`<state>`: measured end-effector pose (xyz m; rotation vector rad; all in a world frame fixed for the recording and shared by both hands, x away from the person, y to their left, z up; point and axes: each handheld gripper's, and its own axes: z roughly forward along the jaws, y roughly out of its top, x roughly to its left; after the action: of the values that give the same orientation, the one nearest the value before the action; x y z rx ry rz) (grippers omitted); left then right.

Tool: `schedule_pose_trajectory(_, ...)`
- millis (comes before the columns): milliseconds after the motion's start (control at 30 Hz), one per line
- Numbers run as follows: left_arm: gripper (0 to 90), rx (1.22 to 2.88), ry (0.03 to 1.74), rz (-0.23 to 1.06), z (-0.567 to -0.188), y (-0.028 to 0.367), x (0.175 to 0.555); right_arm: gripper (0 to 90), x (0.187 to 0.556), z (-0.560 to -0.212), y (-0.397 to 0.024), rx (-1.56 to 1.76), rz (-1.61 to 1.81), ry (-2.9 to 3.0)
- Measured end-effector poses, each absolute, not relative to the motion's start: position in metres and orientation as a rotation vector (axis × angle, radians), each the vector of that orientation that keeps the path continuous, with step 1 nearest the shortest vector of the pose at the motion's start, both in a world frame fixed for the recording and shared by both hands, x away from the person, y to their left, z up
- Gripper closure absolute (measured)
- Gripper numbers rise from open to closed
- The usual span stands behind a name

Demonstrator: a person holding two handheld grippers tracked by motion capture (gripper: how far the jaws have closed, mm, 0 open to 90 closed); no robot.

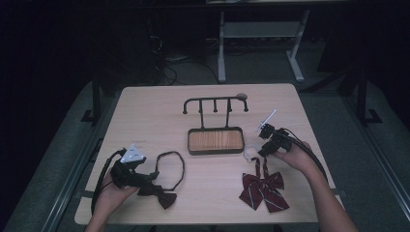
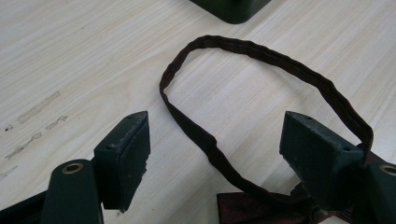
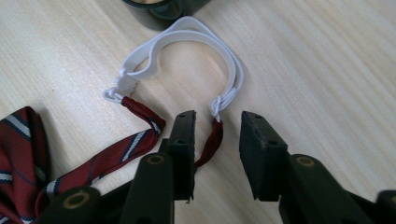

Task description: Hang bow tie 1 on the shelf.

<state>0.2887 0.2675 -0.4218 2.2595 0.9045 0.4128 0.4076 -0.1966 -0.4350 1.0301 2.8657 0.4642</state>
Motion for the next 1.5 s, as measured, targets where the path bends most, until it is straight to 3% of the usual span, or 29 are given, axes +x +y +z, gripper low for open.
schedule_pose_trajectory(367, 25.0, 2.261, 0.906, 0.411, -0.421, 0.266, 0.288, 74.5, 0.410, -0.440, -0.194, 1.035, 0.415, 2.866)
schedule_pose_trajectory(633, 25.0, 2.264, 0.908, 0.411, -0.422, 0.266, 0.288, 85.2, 0.410, -0.441, -0.193, 1.008, 0.389, 2.869)
schedule_pose_trajectory(1500, 25.0, 2.254, 0.907, 0.412, -0.421, 0.267, 0.288, 86.8, 0.392, -0.403, -0.206, 0.920, 0.568, 2.892)
